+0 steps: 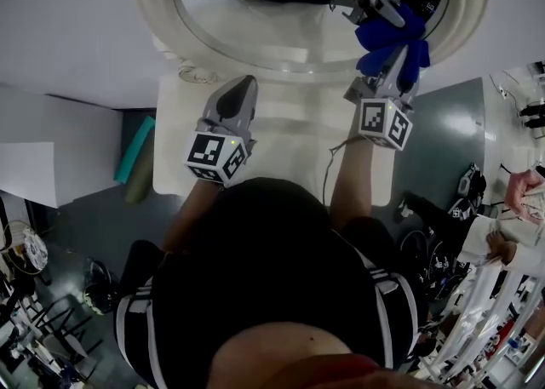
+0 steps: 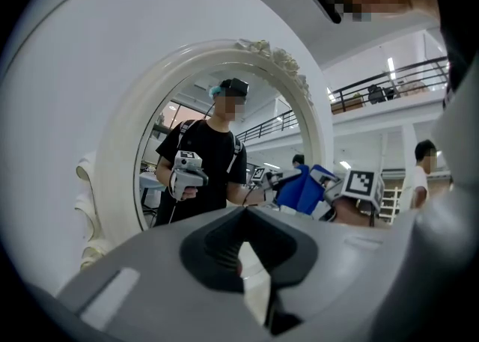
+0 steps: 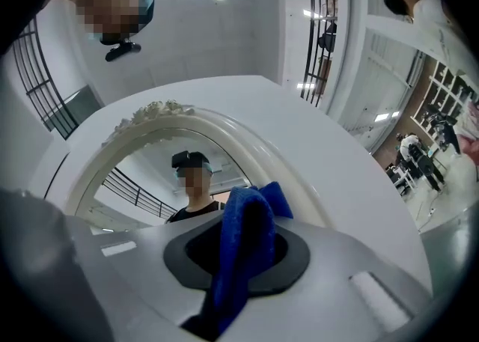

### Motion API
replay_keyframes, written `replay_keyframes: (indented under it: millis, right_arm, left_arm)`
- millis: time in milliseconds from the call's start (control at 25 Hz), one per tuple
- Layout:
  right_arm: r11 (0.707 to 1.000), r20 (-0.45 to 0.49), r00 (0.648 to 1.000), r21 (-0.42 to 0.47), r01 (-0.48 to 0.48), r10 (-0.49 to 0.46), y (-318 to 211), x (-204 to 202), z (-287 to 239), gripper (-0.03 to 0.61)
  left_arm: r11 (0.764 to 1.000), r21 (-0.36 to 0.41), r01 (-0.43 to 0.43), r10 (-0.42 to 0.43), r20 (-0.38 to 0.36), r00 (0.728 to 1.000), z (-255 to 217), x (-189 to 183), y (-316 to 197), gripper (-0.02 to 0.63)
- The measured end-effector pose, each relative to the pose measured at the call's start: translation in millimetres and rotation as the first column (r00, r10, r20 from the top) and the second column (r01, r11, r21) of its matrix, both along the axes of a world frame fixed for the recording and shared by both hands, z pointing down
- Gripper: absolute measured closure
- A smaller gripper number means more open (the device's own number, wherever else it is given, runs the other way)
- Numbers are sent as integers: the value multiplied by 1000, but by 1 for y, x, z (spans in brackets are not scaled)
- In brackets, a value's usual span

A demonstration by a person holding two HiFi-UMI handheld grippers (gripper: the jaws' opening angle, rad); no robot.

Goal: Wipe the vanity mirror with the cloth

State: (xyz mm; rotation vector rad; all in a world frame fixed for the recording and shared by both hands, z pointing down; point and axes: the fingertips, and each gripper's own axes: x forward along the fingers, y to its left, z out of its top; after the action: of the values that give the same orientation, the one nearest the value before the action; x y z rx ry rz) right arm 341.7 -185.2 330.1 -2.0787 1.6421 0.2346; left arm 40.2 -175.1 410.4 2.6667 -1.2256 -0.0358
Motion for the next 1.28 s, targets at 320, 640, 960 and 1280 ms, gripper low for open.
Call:
replay_keyframes:
  millis: [320, 640, 960, 1280]
  right_arm:
    - [998, 15, 1000, 62, 20, -21, -9, -11, -10, 538]
    - [994, 51, 998, 107, 18, -24, -13, -10, -18, 537]
    - [987, 55, 998, 160, 18, -27, -14, -18, -35, 537]
    - [981, 31, 999, 192, 28, -34, -13, -25, -49, 537]
  left_arm:
    - [1000, -5, -2, 2, 7, 1000, -6, -7, -4, 604]
    - [1000, -7, -6, 6, 2, 1000, -11, -5, -7, 604]
    - [1000, -16, 7, -7, -15, 1000, -8, -12, -6, 604]
    - [1000, -11, 19, -20, -32, 999, -7, -17, -1, 604]
